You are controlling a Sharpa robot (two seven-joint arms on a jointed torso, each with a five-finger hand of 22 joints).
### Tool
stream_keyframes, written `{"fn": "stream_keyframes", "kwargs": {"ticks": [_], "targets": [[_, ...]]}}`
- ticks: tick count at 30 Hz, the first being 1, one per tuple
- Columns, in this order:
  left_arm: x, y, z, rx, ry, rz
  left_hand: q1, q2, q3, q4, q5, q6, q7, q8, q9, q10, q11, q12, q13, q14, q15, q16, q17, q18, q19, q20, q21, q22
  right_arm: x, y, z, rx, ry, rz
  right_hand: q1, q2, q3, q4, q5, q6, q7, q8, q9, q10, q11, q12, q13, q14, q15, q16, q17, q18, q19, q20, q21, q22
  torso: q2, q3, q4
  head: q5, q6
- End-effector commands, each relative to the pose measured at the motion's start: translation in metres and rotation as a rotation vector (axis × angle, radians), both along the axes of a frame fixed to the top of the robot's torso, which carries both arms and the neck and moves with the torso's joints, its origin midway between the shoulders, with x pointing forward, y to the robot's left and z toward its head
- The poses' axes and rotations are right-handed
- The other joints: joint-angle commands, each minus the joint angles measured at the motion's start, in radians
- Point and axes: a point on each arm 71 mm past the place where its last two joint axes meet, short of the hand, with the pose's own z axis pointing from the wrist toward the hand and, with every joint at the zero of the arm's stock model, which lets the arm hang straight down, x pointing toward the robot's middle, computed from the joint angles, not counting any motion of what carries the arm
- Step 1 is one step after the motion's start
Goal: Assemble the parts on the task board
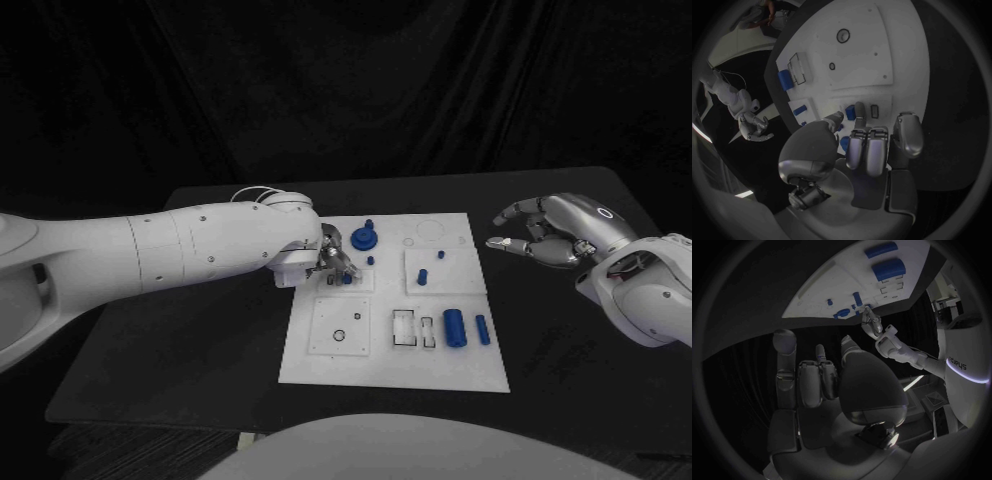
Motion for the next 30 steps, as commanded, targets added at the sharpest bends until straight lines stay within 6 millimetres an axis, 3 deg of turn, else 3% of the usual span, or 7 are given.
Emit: {"fn": "stream_keyframes", "kwargs": {"ticks": [1,10,20,30], "targets": [[-0.001,-0.002,-0.002,-0.005,0.009,-0.011,-0.019,0.001,-0.034,0.019,-0.027,0.02,-0.003,0.002,0.016,0.107,0.003,-0.001,0.263,0.106,0.003,0.003,0.263,0.004,0.006,0.002,-0.002,0.008,0.0,-0.001,-0.002,-0.005,0.008,-0.006,0.007,0.0,0.001,-0.004,0.004,0.006,-0.002,-0.004,-0.001,0.011,0.009,-0.004,0.036,0.047,0.009,-0.005,0.0,0.018,-0.001,0.003,-0.005,-0.001,0.0,0.0002,0.001,-0.002,0.0],[0.0,0.0,-0.001,-0.008,-0.002,0.002,-0.065,-0.01,-0.12,0.081,-0.043,0.04,-0.013,0.027,0.061,0.107,-0.006,-0.001,0.263,0.106,-0.006,0.003,0.263,0.001,0.018,-0.006,0.002,0.023,-0.001,-0.001,-0.003,-0.005,0.01,-0.005,0.008,0.0,0.0,-0.004,0.005,0.007,-0.002,-0.004,-0.001,0.011,0.009,-0.005,0.036,0.047,0.009,-0.006,-0.002,0.018,-0.001,0.003,-0.008,-0.002,0.001,-0.0007,0.0017,-0.002,0.0],[-0.002,0.011,0.006,-0.033,-0.055,0.055,-0.046,-0.009,-0.143,0.081,-0.042,0.051,-0.021,0.045,0.086,0.107,-0.014,-0.001,0.263,0.106,-0.013,0.003,0.263,-0.002,0.032,-0.012,0.011,0.037,-0.002,-0.003,-0.002,0.0,0.003,-0.004,0.007,-0.001,-0.001,-0.004,0.005,0.007,-0.002,-0.005,-0.002,0.011,0.009,-0.004,0.036,0.047,0.009,-0.006,-0.002,0.018,-0.001,0.003,-0.009,-0.002,0.001,-0.0009,0.0019,-0.007,0.0],[0.018,0.03,0.064,-0.045,-0.169,0.069,0.021,-0.015,-0.162,0.058,-0.038,0.053,-0.029,0.056,0.11,0.107,-0.022,-0.001,0.263,0.106,-0.021,0.003,0.263,-0.007,0.052,-0.021,0.022,0.055,-0.004,-0.005,-0.001,0.005,-0.006,-0.007,0.004,-0.002,-0.003,-0.002,0.005,0.008,-0.002,-0.005,-0.002,0.011,0.009,-0.005,0.035,0.047,0.009,-0.006,-0.002,0.018,-0.001,0.003,-0.009,-0.002,0.001,-0.0019,0.0002,-0.006,0.0]]}}
